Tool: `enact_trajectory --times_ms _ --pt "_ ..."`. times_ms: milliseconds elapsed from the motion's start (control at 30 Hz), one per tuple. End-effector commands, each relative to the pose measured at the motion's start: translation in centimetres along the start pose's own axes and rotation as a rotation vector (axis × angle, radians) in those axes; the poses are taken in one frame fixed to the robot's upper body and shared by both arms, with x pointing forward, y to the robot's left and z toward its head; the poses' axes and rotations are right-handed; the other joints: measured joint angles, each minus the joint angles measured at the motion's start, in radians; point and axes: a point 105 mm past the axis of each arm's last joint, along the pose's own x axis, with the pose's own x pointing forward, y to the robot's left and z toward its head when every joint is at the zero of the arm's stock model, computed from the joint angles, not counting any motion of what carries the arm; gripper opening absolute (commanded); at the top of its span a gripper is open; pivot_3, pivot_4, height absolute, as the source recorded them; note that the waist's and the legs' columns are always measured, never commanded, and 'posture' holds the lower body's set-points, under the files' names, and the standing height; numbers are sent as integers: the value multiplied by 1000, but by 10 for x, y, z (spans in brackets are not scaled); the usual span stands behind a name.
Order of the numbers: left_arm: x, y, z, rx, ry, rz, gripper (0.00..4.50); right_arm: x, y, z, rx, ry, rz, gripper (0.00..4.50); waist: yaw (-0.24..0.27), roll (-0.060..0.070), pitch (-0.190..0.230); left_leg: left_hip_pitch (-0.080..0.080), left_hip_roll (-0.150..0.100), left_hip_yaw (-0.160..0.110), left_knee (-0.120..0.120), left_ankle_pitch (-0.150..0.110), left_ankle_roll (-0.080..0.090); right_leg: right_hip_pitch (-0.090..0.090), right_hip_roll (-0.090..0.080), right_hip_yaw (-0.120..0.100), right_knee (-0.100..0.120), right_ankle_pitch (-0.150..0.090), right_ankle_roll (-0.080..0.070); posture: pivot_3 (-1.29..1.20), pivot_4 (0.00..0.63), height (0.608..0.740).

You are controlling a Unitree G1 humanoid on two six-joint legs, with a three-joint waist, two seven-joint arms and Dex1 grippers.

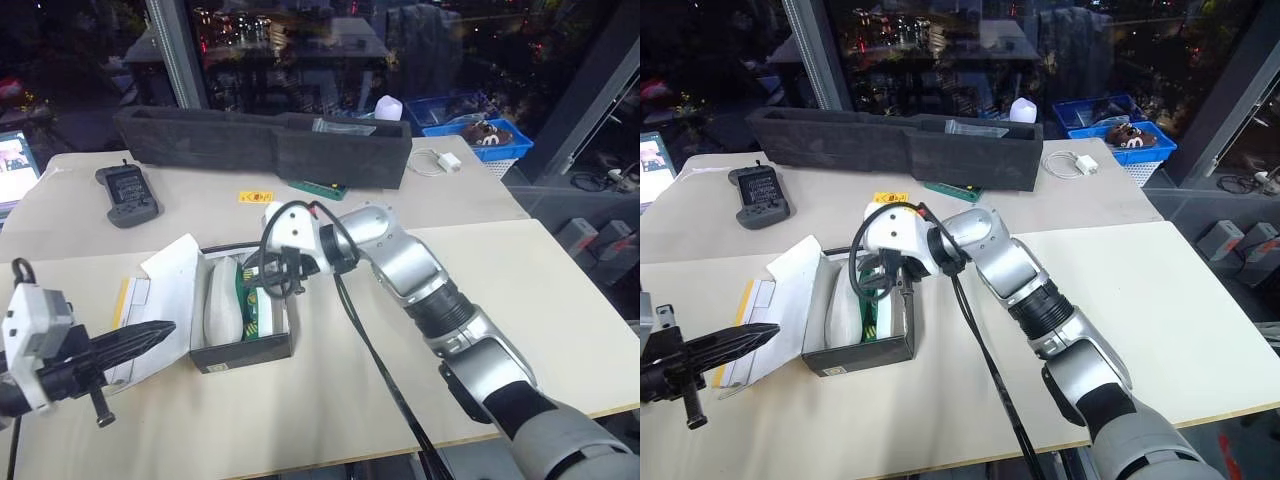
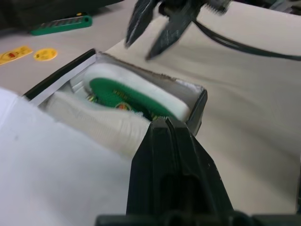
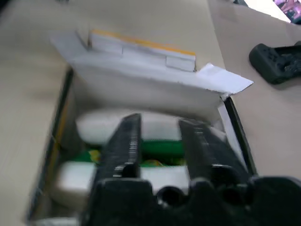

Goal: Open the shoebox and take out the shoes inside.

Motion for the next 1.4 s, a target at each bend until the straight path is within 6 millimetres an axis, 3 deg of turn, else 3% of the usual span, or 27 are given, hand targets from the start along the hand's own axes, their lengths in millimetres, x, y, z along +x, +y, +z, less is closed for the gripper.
enact_trajectory --times_ms 33,67,167,300,467,667,900,1033,1167,1400 --pt "1 3 2 18 4 3 0 -3 -14 22 -251 -21 -66 3192 -1 0 0 0 0 0 0 0 0 0 0 0 0 0 0 0 150 738" --pt "2 3 2 18 4 -1 0 -3 -9 26 -316 -31 -26 3506 -1 0 0 0 0 0 0 0 0 0 0 0 0 0 0 0 150 738" --pt "4 3 2 16 5 -12 0 -3 -2 31 -566 3 34 3506 1 0 0 0 0 0 0 0 0 0 0 0 -1 -1 -1 0 150 738" --pt "5 3 2 13 2 -19 0 1 7 35 -754 1 131 3506 1 0 0 0 0 1 0 0 1 1 0 0 -2 -2 -2 0 150 738" --pt "6 2 4 10 -2 -27 0 8 19 24 -914 27 257 3506 1 0 0 0 1 1 0 0 1 1 1 0 -2 -2 -3 0 150 738" --pt "6 0 4 3 -4 -28 0 9 21 17 -1001 48 320 3506 1 0 0 2 2 1 0 0 0 1 1 0 -1 -3 -5 0 150 738" --pt "7 -1 3 -1 -6 -29 0 2 8 11 -1071 119 341 3506 1 0 0 3 2 1 0 0 0 1 2 0 0 -3 -6 0 150 738" --pt "8 -1 3 1 -11 -31 0 5 10 -5 -1084 166 364 3506 2 0 0 3 2 1 0 0 0 1 2 0 0 -4 -6 0 150 738" --pt "9 0 4 1 -14 -34 0 14 17 -22 -1075 188 388 3506 1 0 0 3 2 1 0 0 0 1 2 1 0 -4 -6 0 150 738" --pt "10 0 5 2 -18 -35 0 32 49 -57 -1038 200 499 3506 3 -1 0 5 2 1 -1 0 0 3 1 1 0 -4 -6 0 150 738"
